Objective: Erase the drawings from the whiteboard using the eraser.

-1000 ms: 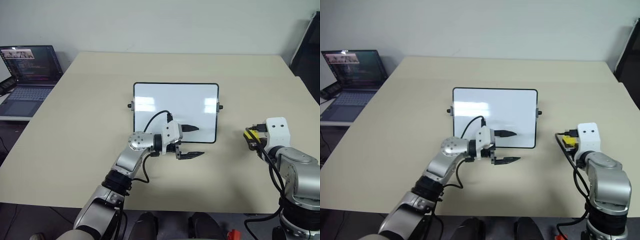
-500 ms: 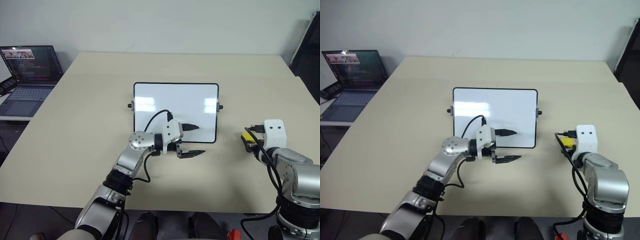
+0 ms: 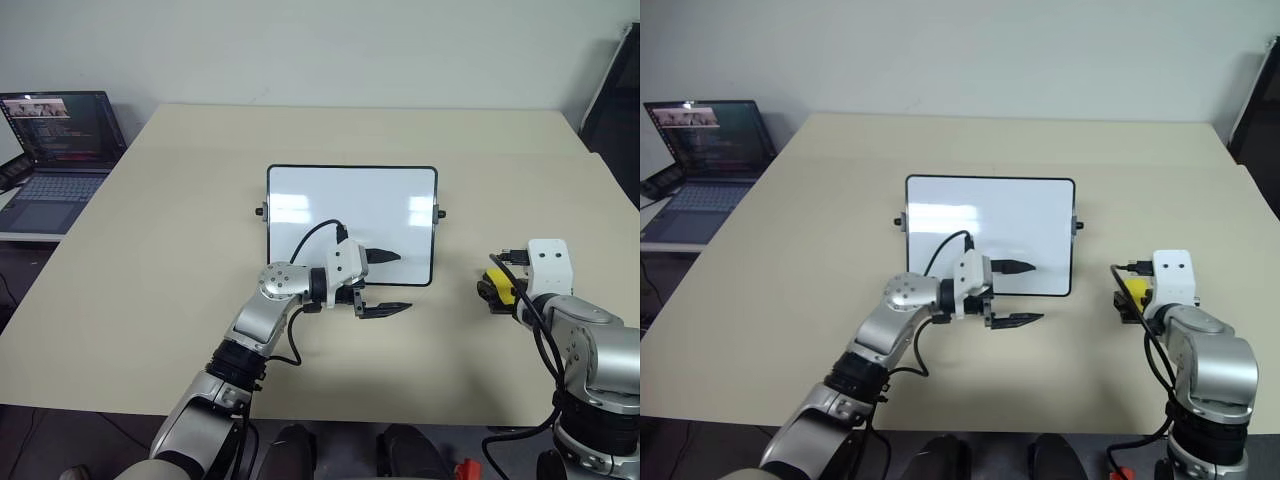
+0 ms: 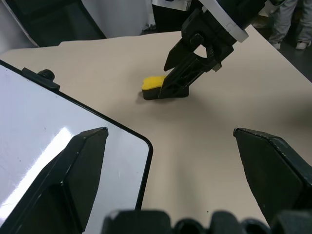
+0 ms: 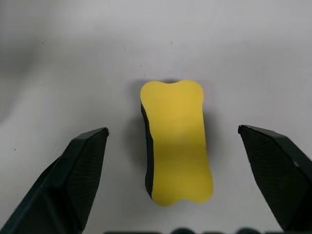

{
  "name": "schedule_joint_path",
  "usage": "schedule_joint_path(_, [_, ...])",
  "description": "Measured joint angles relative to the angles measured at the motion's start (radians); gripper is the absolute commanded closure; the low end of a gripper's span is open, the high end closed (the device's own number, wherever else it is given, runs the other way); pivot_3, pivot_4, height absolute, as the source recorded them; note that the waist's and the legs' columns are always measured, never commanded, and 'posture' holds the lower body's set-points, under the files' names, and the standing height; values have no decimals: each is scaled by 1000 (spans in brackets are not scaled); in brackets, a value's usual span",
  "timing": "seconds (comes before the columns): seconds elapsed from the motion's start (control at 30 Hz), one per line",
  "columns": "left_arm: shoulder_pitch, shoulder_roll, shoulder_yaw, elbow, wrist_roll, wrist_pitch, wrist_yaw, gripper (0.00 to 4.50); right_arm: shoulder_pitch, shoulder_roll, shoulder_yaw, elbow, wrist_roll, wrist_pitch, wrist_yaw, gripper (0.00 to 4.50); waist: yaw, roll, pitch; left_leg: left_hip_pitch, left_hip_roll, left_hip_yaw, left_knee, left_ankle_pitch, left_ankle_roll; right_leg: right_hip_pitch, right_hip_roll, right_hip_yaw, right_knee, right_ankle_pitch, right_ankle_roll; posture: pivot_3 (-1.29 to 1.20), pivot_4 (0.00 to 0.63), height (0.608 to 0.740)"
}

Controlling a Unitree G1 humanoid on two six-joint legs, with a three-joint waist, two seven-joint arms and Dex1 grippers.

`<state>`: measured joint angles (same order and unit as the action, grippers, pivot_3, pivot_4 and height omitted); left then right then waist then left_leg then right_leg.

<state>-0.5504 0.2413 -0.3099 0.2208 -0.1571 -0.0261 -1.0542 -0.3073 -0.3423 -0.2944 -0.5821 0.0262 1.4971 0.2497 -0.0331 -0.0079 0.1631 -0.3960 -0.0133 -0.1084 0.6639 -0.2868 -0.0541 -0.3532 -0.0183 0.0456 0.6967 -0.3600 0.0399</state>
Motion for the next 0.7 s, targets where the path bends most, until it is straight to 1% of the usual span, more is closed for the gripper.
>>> schedule_joint_path(0.1, [18, 4, 2, -56, -6, 34, 10, 0, -2, 1, 0, -19, 2, 2, -12, 26, 0, 0, 0, 0, 0, 0, 0, 0, 0, 0, 0, 0, 0, 0, 0, 0, 150, 740])
schedule_joint_path(0.27, [127, 35, 14, -226, -48, 154, 55, 0, 23, 14, -2, -146, 16, 35, -13, 26, -1, 0, 0, 0, 1, 0, 0, 0, 0, 0, 0, 0, 0, 0, 0, 0, 150, 740])
schedule_joint_path(0.33, [183, 48, 34, -306, -51, 211, 115, 0, 62, 50, -16, -219, 16, 40, -24, 26, 0, 1, 0, 0, 1, -1, 0, 0, 0, 0, 0, 1, 0, 0, 0, 0, 150, 740])
schedule_joint_path(0.4, [238, 42, 71, -372, -38, 257, 217, 0, 154, 55, -16, -285, 12, -3, -37, 26, 3, 1, -1, 0, 1, -1, 0, 0, 0, 0, 0, 0, 0, 0, 0, 0, 150, 740])
schedule_joint_path(0.5, [319, 12, 166, -439, -9, 333, 411, 0, 353, 66, -17, -344, -3, -219, -42, 26, 5, 0, -1, 0, 0, -1, 0, 0, 0, 1, -1, 0, 0, 0, 1, 0, 150, 740])
schedule_joint_path(0.53, [332, 9, 181, -449, -1, 348, 438, 0, 381, 68, -19, -346, -4, -254, -41, 26, 4, 0, -1, 1, 0, -1, 0, 0, 0, 1, -1, 1, 0, 0, 1, 0, 150, 740])
schedule_joint_path(0.57, [357, 6, 195, -471, 11, 364, 481, 0, 422, 108, -43, -353, -1, -319, -42, 26, 3, 0, -1, 2, 0, 0, 0, 0, 0, 1, -1, 1, 0, 0, 1, 0, 150, 740])
schedule_joint_path(0.6, [412, -4, 212, -514, 38, 371, 544, 0, 506, 175, -67, -361, 2, -446, -45, 26, 2, 1, -2, 3, 1, 0, -1, 0, 0, 2, -1, 1, 0, 0, 1, 0, 150, 740])
schedule_joint_path(0.63, [469, -10, 220, -548, 63, 372, 593, 0, 593, 202, -68, -359, 2, -545, -44, 26, 2, 1, -2, 4, 1, 0, -3, 0, 0, 3, -1, 1, -1, -1, 1, 0, 150, 740])
schedule_joint_path(0.67, [504, -9, 227, -562, 79, 373, 620, 0, 644, 214, -68, -355, 2, -596, -43, 26, 1, 1, -2, 4, 2, 0, -3, 0, 0, 2, -1, 2, -1, -1, 1, 0, 150, 740])
schedule_joint_path(0.7, [555, -10, 245, -573, 108, 375, 673, 0, 709, 242, -75, -346, -1, -687, -47, 26, 0, 1, -2, 4, 2, 1, -3, 0, 0, 2, -1, 2, 0, -1, 1, 0, 150, 740])
